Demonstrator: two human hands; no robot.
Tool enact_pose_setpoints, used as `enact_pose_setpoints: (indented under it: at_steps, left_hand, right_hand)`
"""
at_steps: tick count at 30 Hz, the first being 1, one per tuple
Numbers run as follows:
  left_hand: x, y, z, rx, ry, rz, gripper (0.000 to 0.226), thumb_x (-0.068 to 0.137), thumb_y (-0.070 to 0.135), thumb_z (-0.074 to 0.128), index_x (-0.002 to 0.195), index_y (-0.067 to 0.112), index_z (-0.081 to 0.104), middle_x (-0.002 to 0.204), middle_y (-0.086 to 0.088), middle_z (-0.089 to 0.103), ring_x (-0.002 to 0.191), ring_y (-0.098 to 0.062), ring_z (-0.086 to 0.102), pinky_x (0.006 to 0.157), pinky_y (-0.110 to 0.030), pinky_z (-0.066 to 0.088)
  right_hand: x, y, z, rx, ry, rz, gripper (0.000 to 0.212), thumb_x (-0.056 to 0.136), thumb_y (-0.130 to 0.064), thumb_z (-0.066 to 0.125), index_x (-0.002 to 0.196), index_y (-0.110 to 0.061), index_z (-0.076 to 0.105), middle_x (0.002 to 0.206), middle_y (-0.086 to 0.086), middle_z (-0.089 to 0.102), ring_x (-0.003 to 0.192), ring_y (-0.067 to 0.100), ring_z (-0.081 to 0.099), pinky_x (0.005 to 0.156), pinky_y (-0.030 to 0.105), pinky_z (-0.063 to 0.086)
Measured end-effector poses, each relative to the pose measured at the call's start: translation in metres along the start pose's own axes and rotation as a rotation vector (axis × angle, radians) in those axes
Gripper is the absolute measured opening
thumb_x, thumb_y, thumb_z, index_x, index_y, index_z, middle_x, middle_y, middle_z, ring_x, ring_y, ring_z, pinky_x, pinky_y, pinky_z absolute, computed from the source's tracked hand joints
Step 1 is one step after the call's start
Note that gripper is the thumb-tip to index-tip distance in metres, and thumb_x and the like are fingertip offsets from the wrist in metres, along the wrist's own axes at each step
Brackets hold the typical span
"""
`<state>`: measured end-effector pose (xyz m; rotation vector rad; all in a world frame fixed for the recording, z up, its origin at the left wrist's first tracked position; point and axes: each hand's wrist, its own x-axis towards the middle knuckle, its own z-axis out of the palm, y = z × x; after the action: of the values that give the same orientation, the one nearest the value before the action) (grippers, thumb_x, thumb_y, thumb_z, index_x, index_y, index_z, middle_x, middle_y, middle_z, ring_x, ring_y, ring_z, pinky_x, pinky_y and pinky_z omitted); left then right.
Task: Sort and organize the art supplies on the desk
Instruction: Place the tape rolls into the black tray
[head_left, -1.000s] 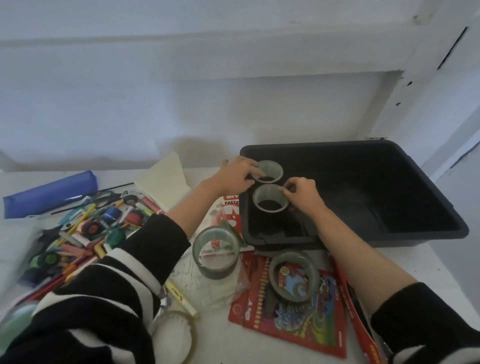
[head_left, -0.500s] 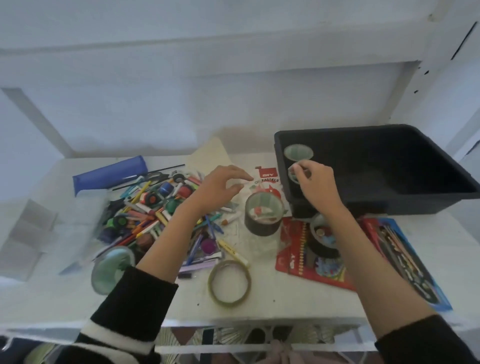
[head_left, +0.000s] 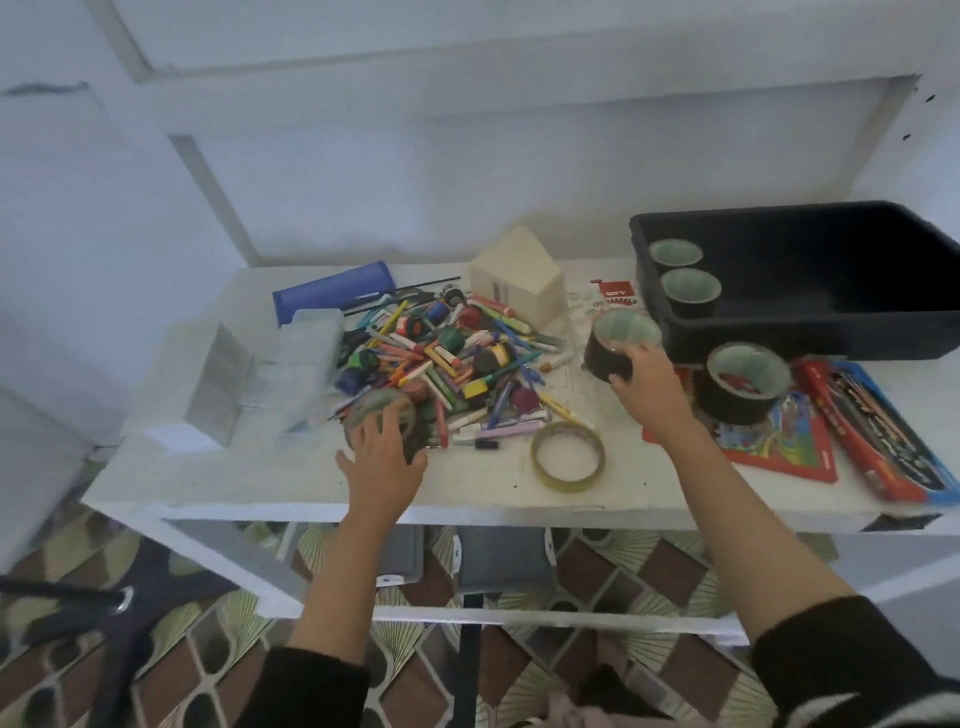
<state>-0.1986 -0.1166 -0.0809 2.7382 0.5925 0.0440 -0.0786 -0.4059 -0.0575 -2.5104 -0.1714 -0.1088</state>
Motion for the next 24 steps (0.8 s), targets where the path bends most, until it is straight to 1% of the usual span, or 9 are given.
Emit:
enact_pose_setpoints:
  at_steps: [2, 4, 6, 9, 13, 16, 18, 22, 24]
  left_hand:
    - [0.0, -0.006, 0.005, -0.05, 0.021, 0.007, 0.051, 0.091, 0.023, 0.058, 0.136, 0.011, 0.039, 0.138, -0.011, 0.044, 0.13, -0.034, 0.036, 0.102, -0.055, 0.033]
    - [0.001, -0.01, 0.008, -0.096, 0.068, 0.051, 0.029, 0.089, 0.012, 0.059, 0.118, 0.004, 0.055, 0.117, -0.016, 0.059, 0.114, -0.036, 0.048, 0.089, -0.047, 0.042]
    - [0.0, -0.013, 0.008, -0.139, 0.118, 0.089, 0.013, 0.087, 0.002, 0.057, 0.099, -0.001, 0.062, 0.098, -0.02, 0.063, 0.099, -0.04, 0.054, 0.077, -0.043, 0.045]
    - [-0.006, -0.009, 0.009, -0.129, 0.233, 0.07, 0.016, 0.087, -0.004, 0.055, 0.1, -0.002, 0.063, 0.098, -0.02, 0.064, 0.094, -0.04, 0.056, 0.074, -0.044, 0.044]
    - [-0.011, 0.007, 0.012, -0.193, 0.439, 0.086, 0.006, 0.082, -0.009, 0.062, 0.084, -0.003, 0.06, 0.083, -0.017, 0.064, 0.08, -0.04, 0.058, 0.068, -0.045, 0.043]
    - [-0.005, 0.025, 0.011, -0.228, 0.552, 0.192, 0.012, 0.078, -0.009, 0.067, 0.087, -0.002, 0.063, 0.08, -0.015, 0.063, 0.075, -0.037, 0.059, 0.064, -0.044, 0.045]
    - [0.005, 0.046, 0.01, -0.269, 0.605, 0.272, 0.011, 0.081, -0.004, 0.065, 0.091, -0.002, 0.064, 0.082, -0.014, 0.063, 0.077, -0.035, 0.058, 0.065, -0.046, 0.046]
    - [0.033, 0.106, 0.012, -0.407, 0.632, 0.47, 0.016, 0.087, 0.011, 0.053, 0.094, -0.001, 0.062, 0.084, -0.012, 0.06, 0.081, -0.027, 0.051, 0.066, -0.043, 0.046]
    - [0.048, 0.144, 0.017, -0.456, 0.598, 0.555, 0.014, 0.085, 0.006, 0.054, 0.094, -0.001, 0.062, 0.085, -0.013, 0.06, 0.083, -0.023, 0.048, 0.069, -0.041, 0.045]
  right_hand:
    - [0.002, -0.003, -0.002, 0.0, 0.018, 0.021, 0.043, 0.087, -0.004, 0.06, 0.128, -0.003, 0.052, 0.126, 0.019, 0.051, 0.117, 0.032, 0.048, 0.098, 0.035, 0.037]
    - [0.002, -0.006, -0.003, -0.009, 0.025, 0.042, 0.041, 0.087, -0.004, 0.059, 0.128, 0.0, 0.052, 0.126, 0.021, 0.051, 0.118, 0.034, 0.047, 0.098, 0.035, 0.037]
    - [0.002, -0.009, -0.003, -0.007, 0.041, 0.044, 0.039, 0.088, -0.004, 0.058, 0.127, 0.001, 0.052, 0.125, 0.022, 0.051, 0.117, 0.034, 0.047, 0.097, 0.035, 0.037]
    - [0.001, -0.008, -0.005, 0.029, 0.101, 0.027, 0.035, 0.088, -0.003, 0.057, 0.123, 0.002, 0.055, 0.121, 0.021, 0.053, 0.113, 0.035, 0.05, 0.097, 0.038, 0.039]
    - [0.005, -0.006, -0.016, 0.102, 0.243, -0.075, 0.021, 0.085, 0.001, 0.058, 0.105, 0.006, 0.061, 0.105, 0.02, 0.057, 0.093, 0.032, 0.056, 0.082, 0.036, 0.046]
    - [0.011, -0.006, -0.032, 0.137, 0.294, -0.148, 0.018, 0.085, 0.003, 0.06, 0.102, 0.006, 0.063, 0.102, 0.017, 0.058, 0.083, 0.02, 0.053, 0.074, 0.01, 0.039]
    - [0.02, 0.0, -0.046, 0.166, 0.334, -0.17, 0.016, 0.084, 0.004, 0.06, 0.1, 0.006, 0.064, 0.1, 0.018, 0.058, 0.08, 0.015, 0.05, 0.07, -0.002, 0.033]
    - [0.045, 0.028, -0.078, 0.195, 0.381, -0.141, 0.016, 0.087, 0.0, 0.06, 0.102, 0.003, 0.063, 0.105, 0.015, 0.058, 0.084, 0.016, 0.055, 0.067, -0.002, 0.034]
    - [0.06, 0.049, -0.098, 0.176, 0.366, -0.118, 0.017, 0.087, -0.002, 0.06, 0.104, 0.002, 0.062, 0.107, 0.014, 0.058, 0.086, 0.014, 0.054, 0.065, -0.001, 0.035]
